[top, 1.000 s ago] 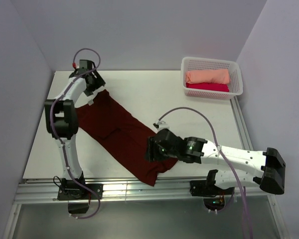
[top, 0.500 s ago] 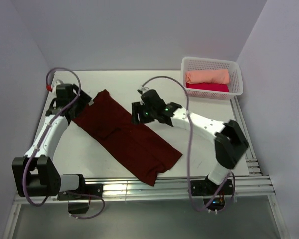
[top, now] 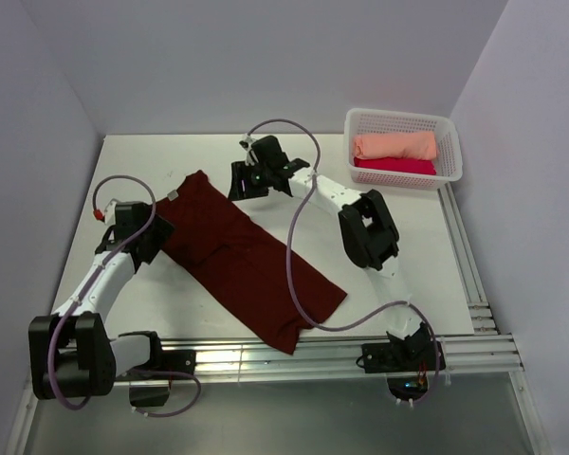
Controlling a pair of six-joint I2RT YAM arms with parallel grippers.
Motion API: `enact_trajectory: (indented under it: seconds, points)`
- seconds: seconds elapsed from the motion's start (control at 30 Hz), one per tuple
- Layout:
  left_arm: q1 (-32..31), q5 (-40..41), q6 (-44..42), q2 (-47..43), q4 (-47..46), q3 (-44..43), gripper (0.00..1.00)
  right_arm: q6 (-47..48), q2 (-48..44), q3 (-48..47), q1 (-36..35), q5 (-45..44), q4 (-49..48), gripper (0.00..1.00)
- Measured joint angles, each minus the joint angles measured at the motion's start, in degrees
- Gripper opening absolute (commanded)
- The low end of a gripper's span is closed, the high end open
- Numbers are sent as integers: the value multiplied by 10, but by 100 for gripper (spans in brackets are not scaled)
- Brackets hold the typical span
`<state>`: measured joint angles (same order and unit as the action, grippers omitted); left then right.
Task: Roll the t-shirts
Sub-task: Fold the tshirt
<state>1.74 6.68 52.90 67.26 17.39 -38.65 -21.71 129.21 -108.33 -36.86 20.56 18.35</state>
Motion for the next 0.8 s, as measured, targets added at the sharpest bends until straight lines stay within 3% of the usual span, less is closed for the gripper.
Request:
enact_trajectory:
  seconds: [0.37, 0.8]
  points:
    - [11, -18, 26, 60, -76, 59, 71, 5, 113, -86, 42, 63, 37, 57]
    - [17, -23, 38, 115, -152, 61, 66, -12, 157, -165, 29, 99, 70, 55]
